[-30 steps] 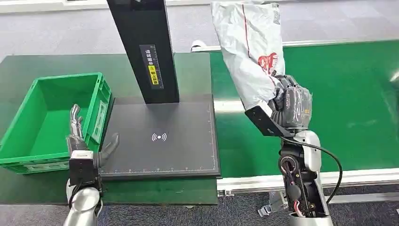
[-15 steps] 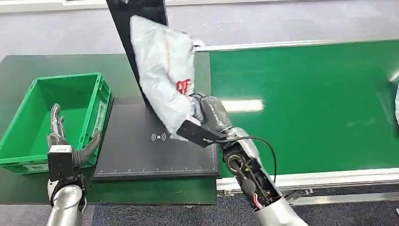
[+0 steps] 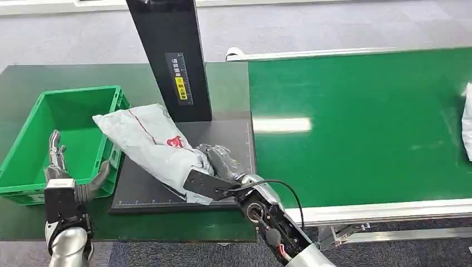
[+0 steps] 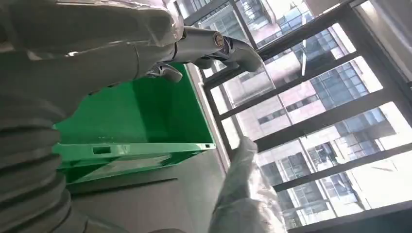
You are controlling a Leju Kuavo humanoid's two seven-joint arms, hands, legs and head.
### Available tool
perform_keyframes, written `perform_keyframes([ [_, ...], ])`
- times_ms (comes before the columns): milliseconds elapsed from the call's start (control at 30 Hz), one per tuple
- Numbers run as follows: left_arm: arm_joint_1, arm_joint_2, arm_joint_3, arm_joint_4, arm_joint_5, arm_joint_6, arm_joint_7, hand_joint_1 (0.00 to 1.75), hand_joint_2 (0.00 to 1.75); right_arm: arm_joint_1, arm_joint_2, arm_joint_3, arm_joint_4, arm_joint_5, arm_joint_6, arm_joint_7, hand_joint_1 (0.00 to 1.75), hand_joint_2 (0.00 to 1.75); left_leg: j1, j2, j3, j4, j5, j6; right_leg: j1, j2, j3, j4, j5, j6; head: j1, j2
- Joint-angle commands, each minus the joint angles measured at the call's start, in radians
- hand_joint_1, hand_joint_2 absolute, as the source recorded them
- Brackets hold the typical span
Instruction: Moved the parcel from conveyor to table for the left to box.
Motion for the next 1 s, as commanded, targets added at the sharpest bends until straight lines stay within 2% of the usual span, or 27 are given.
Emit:
perform_keyframes([
  [33, 0.002, -0.010, 0.028, 0.017, -0.002, -0.004, 0.006, 0.00, 1.75, -0.033, -0.004, 0.033, 0.078, -0.005, 0.008, -0.006, 1.75, 1.75, 0.000, 0.000, 0.001, -0.001, 0.000, 0.001, 0.000, 0.001, 0.001, -0.001, 0.000, 0.000, 0.000, 0.000],
  [267, 0.005, -0.021, 0.025, 0.020, -0.008, -0.012, 0.010, 0.00, 1.75, -0.012, 0.017, 0.051, 0.055, -0.018, 0.027, -0.009, 1.75, 1.75, 0.000, 0.001, 0.001, -0.001, 0.000, 0.001, 0.000, 0.001, 0.000, -0.001, 0.000, 0.000, 0.000, 0.000],
  [367, 0.018, -0.038, 0.032, 0.005, -0.018, -0.020, 0.024, 0.00, 1.75, 0.041, 0.017, 0.083, 0.053, -0.013, 0.060, 0.058, 1.75, 1.75, 0.000, 0.001, 0.001, -0.002, 0.000, 0.001, 0.000, 0.001, 0.001, -0.002, 0.001, 0.000, 0.000, 0.000],
  [400, 0.026, -0.044, 0.033, 0.000, -0.026, -0.026, 0.030, 0.00, 1.75, 0.051, 0.013, 0.088, 0.086, 0.017, 0.024, 0.106, 0.00, 1.75, 0.000, 0.000, 0.002, -0.001, 0.000, 0.000, 0.000, 0.000, 0.002, -0.002, 0.000, 0.000, 0.000, 0.000],
  [467, 0.047, -0.050, 0.032, -0.006, -0.036, -0.031, 0.039, 0.00, 1.75, 0.076, 0.000, 0.051, 0.170, 0.043, -0.070, 0.154, 0.00, 1.75, 0.000, 0.000, 0.004, -0.003, 0.000, 0.001, 0.000, 0.000, 0.004, -0.003, 0.000, 0.000, 0.000, 0.000],
  [533, 0.053, -0.050, 0.027, 0.003, -0.046, -0.032, 0.041, 0.00, 1.75, 0.097, -0.027, 0.015, 0.188, 0.069, -0.146, 0.153, 0.00, 1.75, 0.000, -0.002, 0.004, -0.004, 0.001, 0.001, 0.000, -0.001, 0.005, -0.005, 0.001, 0.000, 0.000, 0.000],
  [567, 0.053, -0.049, 0.025, 0.010, -0.047, -0.033, 0.041, 0.00, 1.75, 0.105, -0.041, 0.002, 0.184, 0.083, -0.170, 0.162, 0.00, 0.00, 0.000, -0.002, 0.003, -0.003, 0.000, 0.001, 0.000, -0.002, 0.004, -0.003, 0.000, 0.001, 0.000, 0.000],
  [600, 0.051, -0.028, -0.053, 0.044, -0.115, -0.108, 0.066, 0.00, 1.75, 0.157, -0.114, -0.147, 0.077, 0.044, -0.296, 0.249, 0.00, 0.00, 0.000, -0.003, 0.004, -0.004, 0.001, 0.002, 0.000, -0.003, 0.005, -0.005, 0.001, 0.001, 0.000, 0.000],
  [633, 0.042, -0.030, -0.075, 0.065, -0.129, -0.107, 0.064, 0.00, 1.75, 0.188, -0.157, -0.220, 0.000, -0.032, -0.219, 0.220, 0.00, 0.00, 0.000, -0.005, 0.002, -0.003, 0.001, 0.002, 0.000, -0.005, 0.004, -0.005, 0.000, 0.001, 0.000, 0.000],
  [667, 0.035, -0.025, -0.101, 0.076, -0.134, -0.101, 0.062, 0.00, 1.75, 0.226, -0.181, -0.307, -0.074, -0.041, -0.167, 0.212, 0.00, 0.00, -0.001, -0.009, 0.002, -0.003, 0.002, 0.002, 0.000, -0.009, 0.005, -0.005, 0.000, 0.001, 0.000, 0.000],
  [733, 0.032, -0.013, -0.130, 0.072, -0.146, -0.098, 0.063, 0.00, 1.75, 0.264, -0.187, -0.411, -0.125, -0.086, -0.113, 0.177, 0.00, 0.00, -0.002, -0.013, -0.001, -0.002, 0.003, 0.002, -0.002, -0.013, 0.002, -0.005, 0.000, 0.001, 0.000, 0.000],
  [933, 0.037, -0.006, -0.131, 0.060, -0.148, -0.097, 0.065, 0.00, 1.75, 0.276, -0.165, -0.422, -0.131, -0.068, -0.103, 0.167, 0.00, 0.00, -0.003, -0.005, 0.001, -0.001, 0.001, 0.002, -0.003, -0.006, 0.002, -0.004, 0.000, 0.001, 0.000, 0.000],
  [1000, 0.041, 0.002, -0.144, 0.056, -0.159, -0.106, 0.064, 0.00, 1.75, 0.288, -0.164, -0.444, -0.141, -0.062, -0.140, 0.166, 0.00, 0.00, -0.003, -0.004, 0.000, 0.000, 0.000, 0.001, -0.003, -0.005, 0.001, -0.002, 0.000, 0.001, 0.000, 0.000],
])
